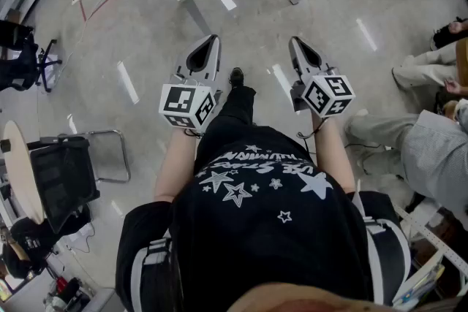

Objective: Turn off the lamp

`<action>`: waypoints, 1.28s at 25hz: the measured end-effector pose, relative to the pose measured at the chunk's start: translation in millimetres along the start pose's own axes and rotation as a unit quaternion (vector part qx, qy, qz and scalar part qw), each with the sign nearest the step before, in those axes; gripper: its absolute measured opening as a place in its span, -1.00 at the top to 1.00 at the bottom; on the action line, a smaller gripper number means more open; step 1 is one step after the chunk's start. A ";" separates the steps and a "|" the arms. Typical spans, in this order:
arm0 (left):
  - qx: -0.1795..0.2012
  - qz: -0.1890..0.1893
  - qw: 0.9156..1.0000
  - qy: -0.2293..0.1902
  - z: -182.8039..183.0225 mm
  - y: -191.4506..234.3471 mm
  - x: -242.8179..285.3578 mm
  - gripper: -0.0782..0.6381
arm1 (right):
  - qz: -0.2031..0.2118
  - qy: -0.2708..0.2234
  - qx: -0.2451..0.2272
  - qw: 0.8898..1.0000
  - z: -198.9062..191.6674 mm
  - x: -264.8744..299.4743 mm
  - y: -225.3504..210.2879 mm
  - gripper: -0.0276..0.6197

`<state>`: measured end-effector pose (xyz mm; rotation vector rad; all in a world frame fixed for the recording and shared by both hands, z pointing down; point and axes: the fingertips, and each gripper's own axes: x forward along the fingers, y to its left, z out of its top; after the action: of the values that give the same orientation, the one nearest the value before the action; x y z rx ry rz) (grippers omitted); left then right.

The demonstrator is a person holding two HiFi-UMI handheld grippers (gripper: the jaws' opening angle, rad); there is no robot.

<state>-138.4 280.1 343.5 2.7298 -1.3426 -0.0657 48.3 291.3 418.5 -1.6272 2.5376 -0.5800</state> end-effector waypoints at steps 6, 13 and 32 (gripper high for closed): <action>-0.003 -0.008 1.000 0.005 1.9 30.5 42.0 0.76 | -0.009 0.006 0.005 1.000 11.6 41.8 -19.3 0.90; -0.003 -0.020 1.000 0.011 11.5 66.4 116.9 0.76 | -0.023 0.010 0.009 1.000 41.3 107.5 -58.2 0.90; -0.028 -0.079 0.996 0.033 20.5 177.7 289.5 0.76 | -0.066 0.024 0.004 0.998 110.2 274.6 -121.5 0.90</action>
<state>-103.2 -58.4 343.7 2.7587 -1.0902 -0.0244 61.8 -27.6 397.7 -1.8101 2.4694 -0.6474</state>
